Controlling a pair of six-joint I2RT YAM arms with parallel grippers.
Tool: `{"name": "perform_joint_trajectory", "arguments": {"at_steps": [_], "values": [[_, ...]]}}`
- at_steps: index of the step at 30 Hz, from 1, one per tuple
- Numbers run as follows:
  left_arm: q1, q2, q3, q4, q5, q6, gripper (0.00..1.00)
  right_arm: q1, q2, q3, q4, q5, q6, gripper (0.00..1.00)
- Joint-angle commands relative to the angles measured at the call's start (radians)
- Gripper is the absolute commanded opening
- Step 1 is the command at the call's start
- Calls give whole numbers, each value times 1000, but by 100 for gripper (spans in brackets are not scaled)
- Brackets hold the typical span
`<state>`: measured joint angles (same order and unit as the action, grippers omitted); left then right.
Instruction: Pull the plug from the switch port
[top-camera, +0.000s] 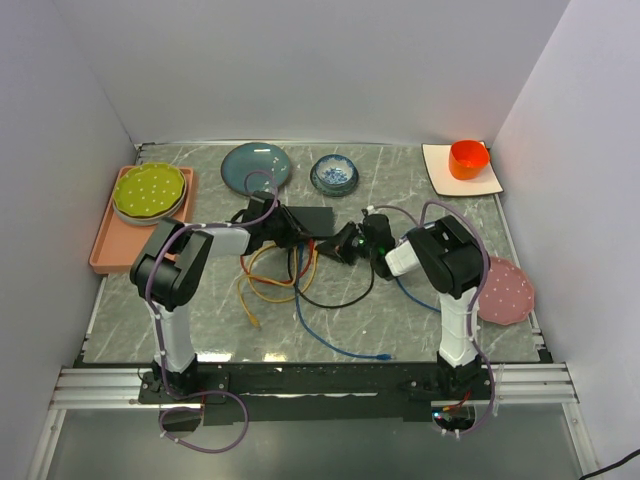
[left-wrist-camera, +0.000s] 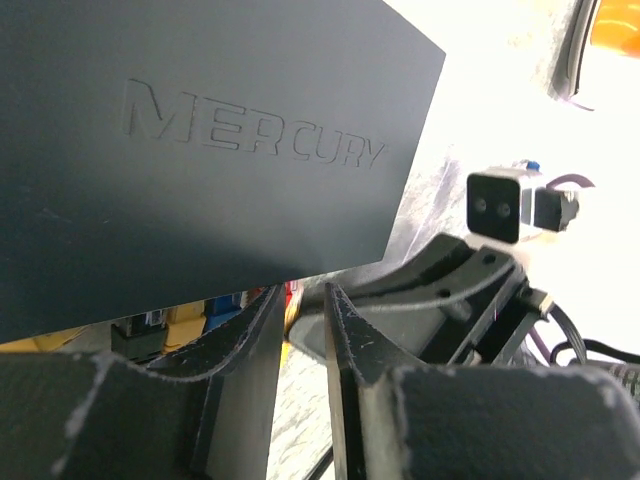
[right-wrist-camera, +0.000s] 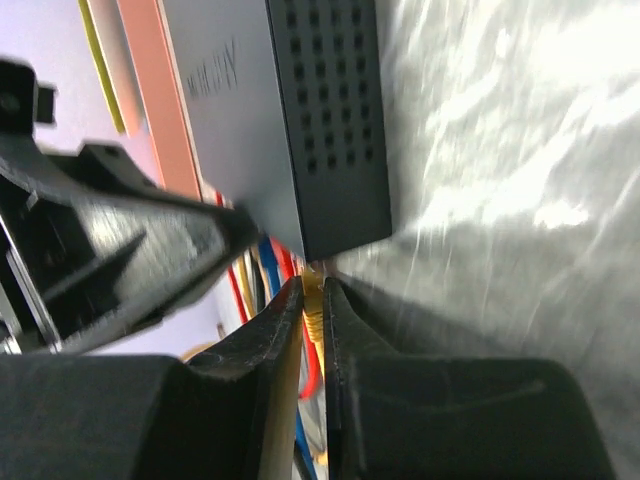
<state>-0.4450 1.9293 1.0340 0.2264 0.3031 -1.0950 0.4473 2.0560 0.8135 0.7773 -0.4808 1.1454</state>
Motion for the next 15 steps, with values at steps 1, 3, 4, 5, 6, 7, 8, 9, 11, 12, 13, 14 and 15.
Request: {"name": "perform_joint_trajectory", "arguments": {"at_steps": [1,3,4,5,6,7,8,9,11,12,13,14,15], "values": [[0,-4,38,-2,-33,-13,29,16,-63,-50,-95,-18,-67,0],[3,-15,38,-4,-35,-8,29,16,-106,-71,-118,-15,-85,0],[6,-21,37,-4,-36,-9,29,13,-126,-82,-128,-9,-91,0],[8,-27,34,-1,-36,-8,29,13,-172,-91,-160,4,-119,0],[9,-48,25,1,-39,-9,29,8,-203,-102,-200,42,-142,0],[12,-62,17,4,-41,-9,29,5,-238,-99,-252,80,-173,0],[14,-79,8,13,-45,-5,29,5,-314,-90,-316,121,-255,0],[14,-122,-12,17,-65,1,30,4,-356,-61,-466,169,-304,0],[14,-168,-31,16,-85,15,32,5,-472,-37,-580,347,-424,0],[14,-212,-52,17,-107,18,32,5,-511,-22,-660,410,-450,0],[15,-234,-67,22,-114,18,33,4,-545,-14,-694,503,-478,0],[14,-256,-83,30,-122,11,34,5,-609,-7,-722,551,-527,0],[14,-295,-119,48,-130,4,35,4,-640,12,-746,589,-547,0]]}}
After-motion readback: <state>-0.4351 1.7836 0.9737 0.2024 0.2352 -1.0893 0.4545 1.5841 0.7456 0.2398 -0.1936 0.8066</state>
